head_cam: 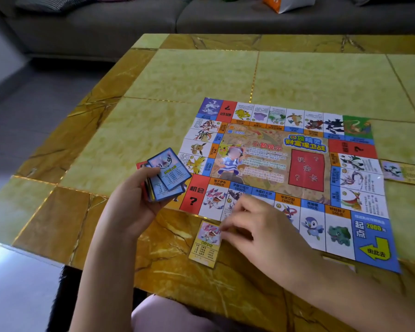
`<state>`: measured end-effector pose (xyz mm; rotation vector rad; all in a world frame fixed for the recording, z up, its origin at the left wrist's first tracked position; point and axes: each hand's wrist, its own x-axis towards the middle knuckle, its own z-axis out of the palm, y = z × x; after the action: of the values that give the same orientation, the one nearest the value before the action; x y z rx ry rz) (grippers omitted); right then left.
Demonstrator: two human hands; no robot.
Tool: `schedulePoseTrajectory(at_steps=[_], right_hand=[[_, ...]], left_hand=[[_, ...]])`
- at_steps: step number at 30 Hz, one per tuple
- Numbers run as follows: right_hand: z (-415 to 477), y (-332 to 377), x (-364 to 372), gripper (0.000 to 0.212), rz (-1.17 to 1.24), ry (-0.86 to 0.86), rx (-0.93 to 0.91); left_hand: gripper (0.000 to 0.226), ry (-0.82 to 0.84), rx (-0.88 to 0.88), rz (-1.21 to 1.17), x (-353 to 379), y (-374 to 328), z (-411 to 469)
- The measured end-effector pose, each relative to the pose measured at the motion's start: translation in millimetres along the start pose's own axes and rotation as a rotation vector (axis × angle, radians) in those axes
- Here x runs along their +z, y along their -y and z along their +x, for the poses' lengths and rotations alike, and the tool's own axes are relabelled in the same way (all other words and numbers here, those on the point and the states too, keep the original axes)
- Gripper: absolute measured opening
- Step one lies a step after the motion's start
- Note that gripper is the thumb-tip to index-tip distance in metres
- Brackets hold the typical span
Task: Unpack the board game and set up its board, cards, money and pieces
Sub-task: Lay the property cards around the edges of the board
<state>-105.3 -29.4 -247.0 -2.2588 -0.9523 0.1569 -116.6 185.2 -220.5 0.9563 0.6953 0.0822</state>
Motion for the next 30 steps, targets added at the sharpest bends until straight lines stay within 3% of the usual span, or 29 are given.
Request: schedulePoseTrajectory(at_steps=[3,6,11,23,30], right_hand=[[-15,-1,4,0.023,-0.204,0.078,-0.193],[-22,-4,8,0.027,-0.283,0.092,-0.268],[-16,-8,10,0.036,-0.281,0.079,-0.285],[-9,-10,14,0.034,-0.293,0.076,-0.312],[-10,-10,14,0.038,-0.170,0.103,-0.258]], left_hand=[[0.018,0.002,0.003,0.005,1,0,-2],[0.017,0.000,0.005,0.009,1,0,-3],[0.015,0.003,0.008,0.011,1,0,-3],[0.017,-0.009,-0.012,0.028,0,2,0],[0.019,-0.012,-0.024,0.018,2,3,-1]])
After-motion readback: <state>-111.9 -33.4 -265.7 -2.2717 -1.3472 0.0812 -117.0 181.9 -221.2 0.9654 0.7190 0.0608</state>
